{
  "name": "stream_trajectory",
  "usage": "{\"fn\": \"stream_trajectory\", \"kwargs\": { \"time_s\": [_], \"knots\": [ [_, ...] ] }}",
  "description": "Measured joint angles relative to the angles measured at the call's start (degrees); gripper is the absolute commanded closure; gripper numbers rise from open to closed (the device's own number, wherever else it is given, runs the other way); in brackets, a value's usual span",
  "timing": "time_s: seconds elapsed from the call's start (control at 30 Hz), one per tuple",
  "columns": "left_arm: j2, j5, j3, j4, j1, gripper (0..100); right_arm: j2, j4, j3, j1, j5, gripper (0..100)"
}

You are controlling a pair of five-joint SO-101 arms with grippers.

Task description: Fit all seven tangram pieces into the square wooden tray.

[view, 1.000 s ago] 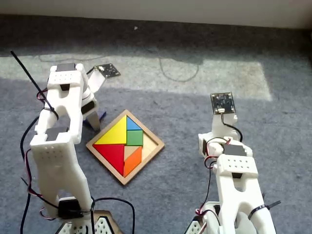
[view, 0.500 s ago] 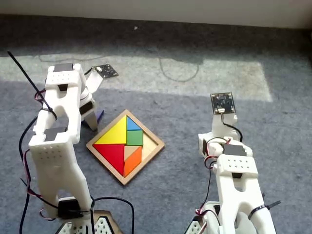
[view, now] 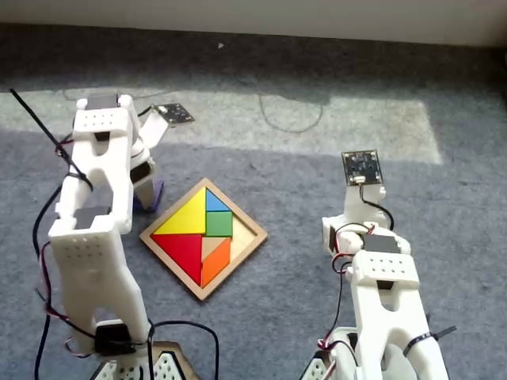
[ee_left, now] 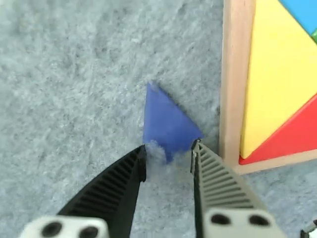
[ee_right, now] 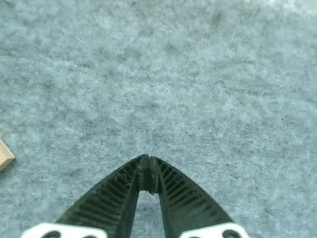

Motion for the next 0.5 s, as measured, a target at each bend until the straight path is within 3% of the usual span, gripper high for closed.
{"fn": "stream_trajectory", "kwargs": {
  "time_s": [0.33,0.5],
  "knots": [
    [-3.9,7.9,-3.4,4.7,2.5,85,0.0,0.0,0.0,0.0,0.0,99.2],
    [-10.5,7.9,2.8,4.7,2.7,71,0.0,0.0,0.0,0.0,0.0,99.2]
  ]
}}
